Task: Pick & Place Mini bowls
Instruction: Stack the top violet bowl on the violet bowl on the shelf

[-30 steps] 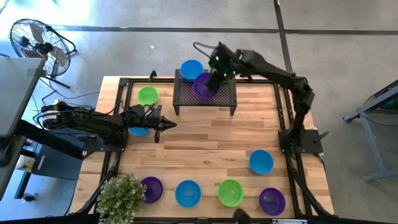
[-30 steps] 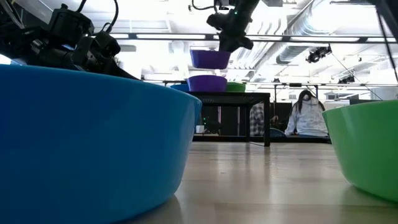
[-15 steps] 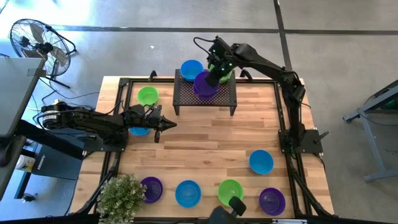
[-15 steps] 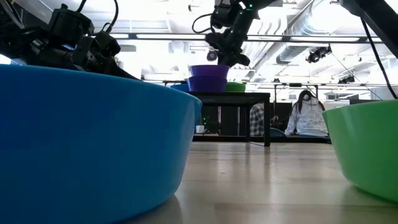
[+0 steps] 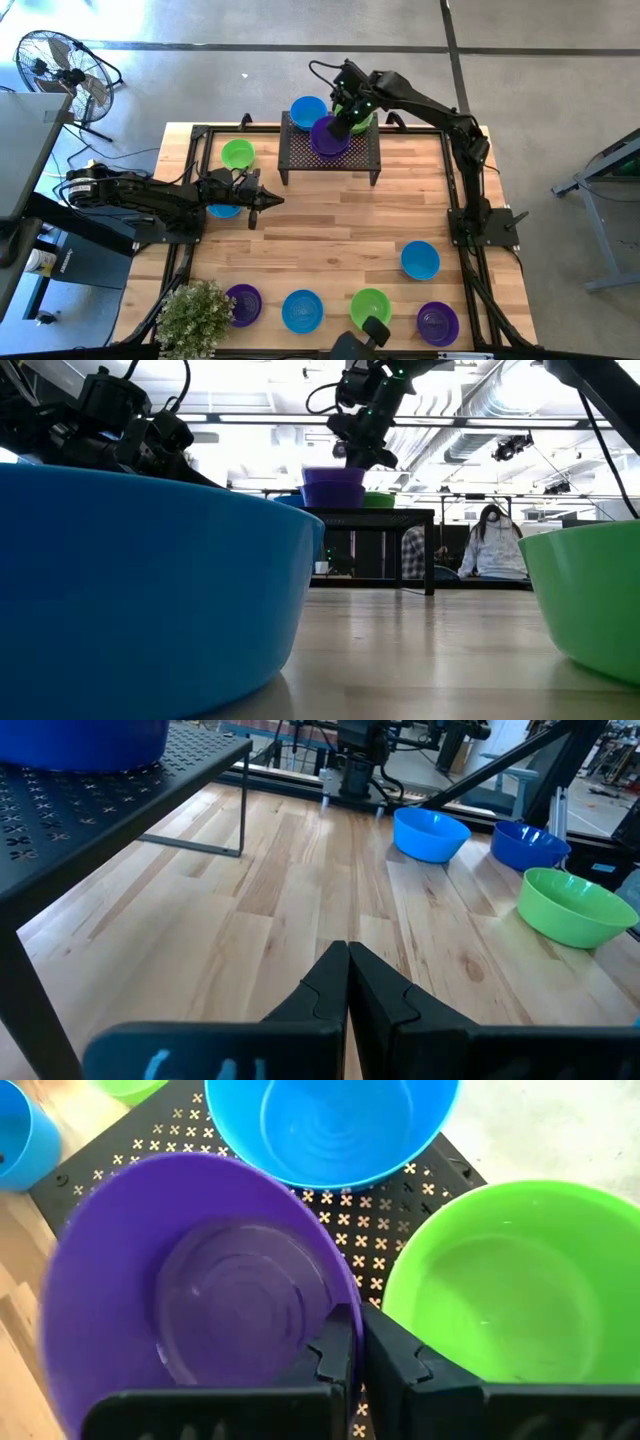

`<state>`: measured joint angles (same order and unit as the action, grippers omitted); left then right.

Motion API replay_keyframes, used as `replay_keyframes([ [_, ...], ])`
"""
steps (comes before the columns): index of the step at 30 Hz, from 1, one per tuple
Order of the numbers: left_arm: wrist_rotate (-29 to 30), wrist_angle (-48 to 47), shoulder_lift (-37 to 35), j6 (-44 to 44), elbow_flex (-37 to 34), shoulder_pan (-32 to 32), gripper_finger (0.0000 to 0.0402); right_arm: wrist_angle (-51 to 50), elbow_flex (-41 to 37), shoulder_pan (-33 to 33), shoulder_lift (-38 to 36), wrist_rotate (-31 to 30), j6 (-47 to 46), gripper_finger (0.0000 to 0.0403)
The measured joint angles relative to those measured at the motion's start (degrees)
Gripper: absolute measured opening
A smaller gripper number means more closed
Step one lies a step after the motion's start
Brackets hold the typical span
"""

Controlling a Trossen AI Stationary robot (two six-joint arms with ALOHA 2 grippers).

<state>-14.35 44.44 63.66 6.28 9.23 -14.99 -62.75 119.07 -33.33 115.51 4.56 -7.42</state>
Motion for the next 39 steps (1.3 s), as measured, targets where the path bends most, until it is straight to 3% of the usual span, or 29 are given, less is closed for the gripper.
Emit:
replay_keyframes([
  [13,0.0,0.01,0.0,0.01,0.0,0.01,0.0,0.53,0.0,0.11,0.02,0.18,0.38,0.0063],
  [16,0.0,0.01,0.0,0.01,0.0,0.01,0.0,0.56,0.0,0.12,0.02,0.18,0.56,0.0057],
  [22,0.0,0.01,0.0,0.01,0.0,0.0,0.0,0.97,0.0,0.12,0.04,0.11,0.12,0.0006],
  [30,-0.01,-0.01,0.0,0.01,0.0,0.0,0.0,0.38,0.0,-0.43,0.04,3.47,-1.62,0.0003],
  [39,0.0,0.01,0.0,0.01,0.0,0.0,0.0,-1.59,0.0,-0.43,0.29,2.73,-2.04,0.0007],
])
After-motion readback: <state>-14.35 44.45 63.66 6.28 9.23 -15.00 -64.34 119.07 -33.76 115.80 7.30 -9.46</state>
